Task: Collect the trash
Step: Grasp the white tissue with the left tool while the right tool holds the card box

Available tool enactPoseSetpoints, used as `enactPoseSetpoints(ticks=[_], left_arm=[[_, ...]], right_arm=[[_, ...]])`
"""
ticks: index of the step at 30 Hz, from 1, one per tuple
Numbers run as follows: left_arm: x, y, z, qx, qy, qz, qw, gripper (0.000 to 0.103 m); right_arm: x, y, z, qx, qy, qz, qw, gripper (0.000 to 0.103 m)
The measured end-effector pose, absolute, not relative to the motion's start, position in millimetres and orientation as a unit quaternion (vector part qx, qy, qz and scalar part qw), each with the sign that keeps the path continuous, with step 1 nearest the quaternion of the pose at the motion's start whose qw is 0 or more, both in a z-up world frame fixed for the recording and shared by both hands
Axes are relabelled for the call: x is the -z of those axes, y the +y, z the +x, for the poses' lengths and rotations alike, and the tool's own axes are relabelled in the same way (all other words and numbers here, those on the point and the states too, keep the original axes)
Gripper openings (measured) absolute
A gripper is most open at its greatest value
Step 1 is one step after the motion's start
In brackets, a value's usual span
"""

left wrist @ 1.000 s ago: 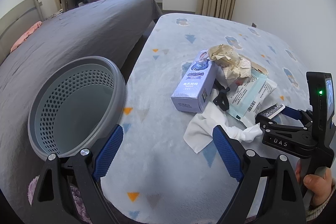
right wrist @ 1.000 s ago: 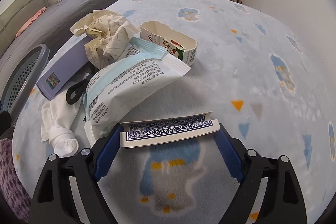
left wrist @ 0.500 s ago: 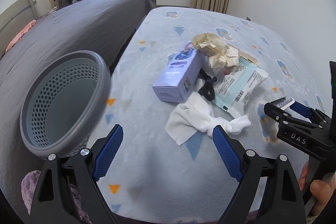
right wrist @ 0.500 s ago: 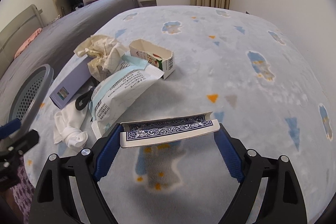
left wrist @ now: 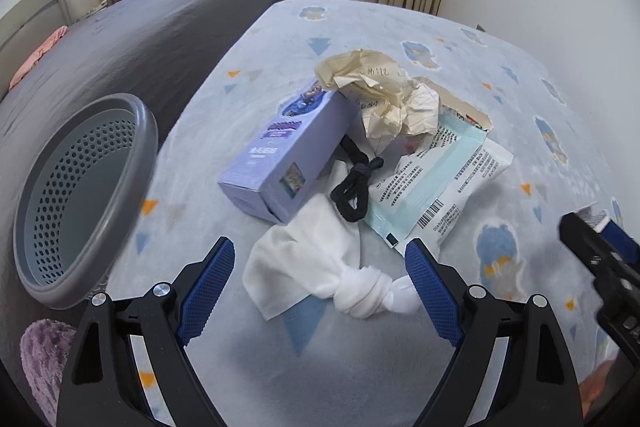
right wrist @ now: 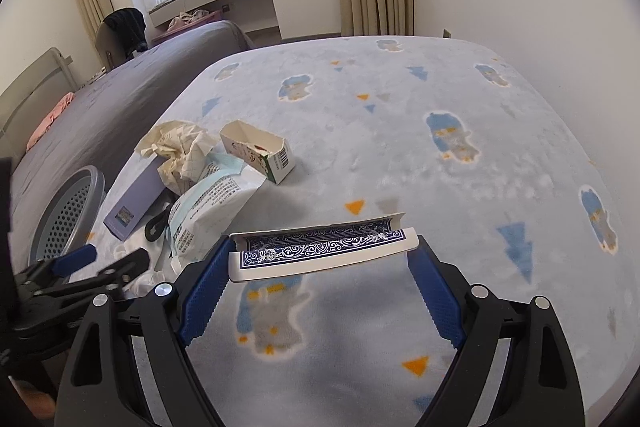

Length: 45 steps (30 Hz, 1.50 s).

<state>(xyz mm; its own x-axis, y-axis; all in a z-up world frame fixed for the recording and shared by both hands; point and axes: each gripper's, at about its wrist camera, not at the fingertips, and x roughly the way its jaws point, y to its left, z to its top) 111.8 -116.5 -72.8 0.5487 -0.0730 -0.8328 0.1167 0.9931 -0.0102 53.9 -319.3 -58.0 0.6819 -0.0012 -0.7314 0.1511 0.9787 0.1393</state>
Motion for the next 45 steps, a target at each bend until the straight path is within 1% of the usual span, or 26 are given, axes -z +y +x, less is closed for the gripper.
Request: enactPoseSetpoints(ticks=[6,17,22,28,32,33,35,37,38,40,41,43,45], left_arm=[[86,-123,111,0.029,0.481,0.064,0.874,0.086],[77,-93,78,0.029,0.469,0.086,0.878,0.087],[78,-82,76,0.042,0.473,0.058,0.878,0.090],[87,-85,83,0.058,0.485,0.039,0.872,0.090],[98,-89,90,0.062,0.501,0.031,0.862,0.087],[101,-89,92,0.063,0.505,0.026,0.860,0.084],[101,-89,93,0.060,0.501,0.026,0.863,0.082],[100,-90,93,0.064,0.497,0.027,0.865,0.072],[98,-90,93,0.068,0.495,0.027,0.866,0.068],[97,-91,91,0.076,0.493,0.029,0.866,0.054],[96,-92,90,0.082,0.492,0.031,0.866,0.050],[95,-93,87,0.093,0.492,0.037,0.865,0.033],[93,-91,85,0.103,0.493,0.039,0.863,0.032]], right_arm=[[55,-328,51,0.048,0.393,0.107,0.912,0.084],[54,-324,46,0.047,0.391,0.102,0.913,0.084],[54,-323,46,0.045,0.392,0.100,0.913,0.084],[55,-322,45,0.045,0.392,0.100,0.913,0.084],[56,-321,45,0.042,0.393,0.100,0.913,0.084],[56,-320,45,0.041,0.393,0.100,0.913,0.084],[56,-319,46,0.040,0.392,0.099,0.914,0.084],[56,-319,46,0.040,0.393,0.099,0.913,0.084],[56,-319,46,0.039,0.394,0.100,0.913,0.084],[56,-318,47,0.038,0.394,0.100,0.913,0.084],[56,-318,47,0.038,0.393,0.099,0.913,0.084],[55,-317,46,0.036,0.391,0.099,0.914,0.084],[55,-316,47,0.037,0.392,0.097,0.914,0.084]])
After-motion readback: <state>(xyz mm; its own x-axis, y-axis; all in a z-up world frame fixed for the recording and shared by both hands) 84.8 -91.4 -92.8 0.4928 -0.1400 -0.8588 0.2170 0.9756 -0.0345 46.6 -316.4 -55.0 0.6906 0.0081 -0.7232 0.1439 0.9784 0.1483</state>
